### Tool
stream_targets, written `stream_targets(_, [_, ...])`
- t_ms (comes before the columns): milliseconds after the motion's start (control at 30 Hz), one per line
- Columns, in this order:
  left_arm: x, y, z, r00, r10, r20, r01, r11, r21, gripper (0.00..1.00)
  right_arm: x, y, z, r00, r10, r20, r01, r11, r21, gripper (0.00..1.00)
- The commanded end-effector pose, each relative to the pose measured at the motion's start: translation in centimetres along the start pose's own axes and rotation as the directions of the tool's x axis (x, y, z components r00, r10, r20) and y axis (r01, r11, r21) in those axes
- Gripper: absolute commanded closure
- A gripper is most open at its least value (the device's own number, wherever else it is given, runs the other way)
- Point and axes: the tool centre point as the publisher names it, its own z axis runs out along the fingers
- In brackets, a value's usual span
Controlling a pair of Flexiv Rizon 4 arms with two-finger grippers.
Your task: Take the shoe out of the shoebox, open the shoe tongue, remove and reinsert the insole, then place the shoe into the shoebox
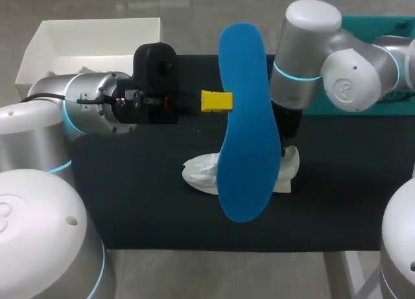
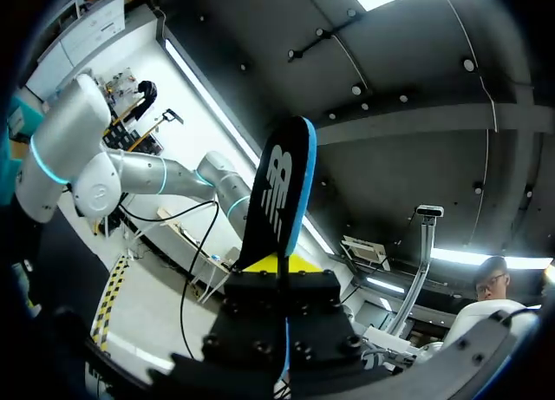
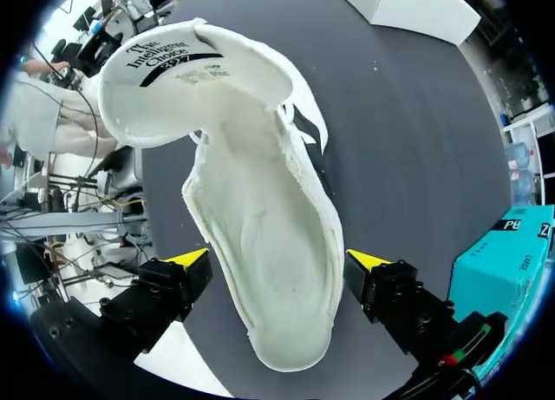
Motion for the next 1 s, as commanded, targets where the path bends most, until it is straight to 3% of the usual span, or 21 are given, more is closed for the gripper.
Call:
stream_targets(33, [-0.2,0.1,0.1,1.0,0.001,-0.004,-0.001,1.0,0.002,1.0,1.3,-0.2,-1.7,0.999,0.005,0.032,-0.006,0.999,0.045,0.0])
stream_targets(333, [-0.2,0.1,0.1,1.0,0.001,-0.004,-0.001,1.0,0.002,1.0,2.4,-1.0,-2.7,0.998,-0.032,0.061,0.027,0.996,0.079,0.0])
stream_targets(467, [-0.2,0.1,0.1,1.0,0.001,-0.004,-0.001,1.0,0.002,1.0,2.4,-1.2,-1.9,0.995,-0.094,0.009,0.094,0.995,0.009,0.0])
stream_targets(1000, [-0.2,0.1,0.1,1.0,0.001,-0.004,-0.001,1.0,0.002,1.0,2.4,-1.2,-1.9,0.995,-0.094,0.009,0.094,0.995,0.009,0.0])
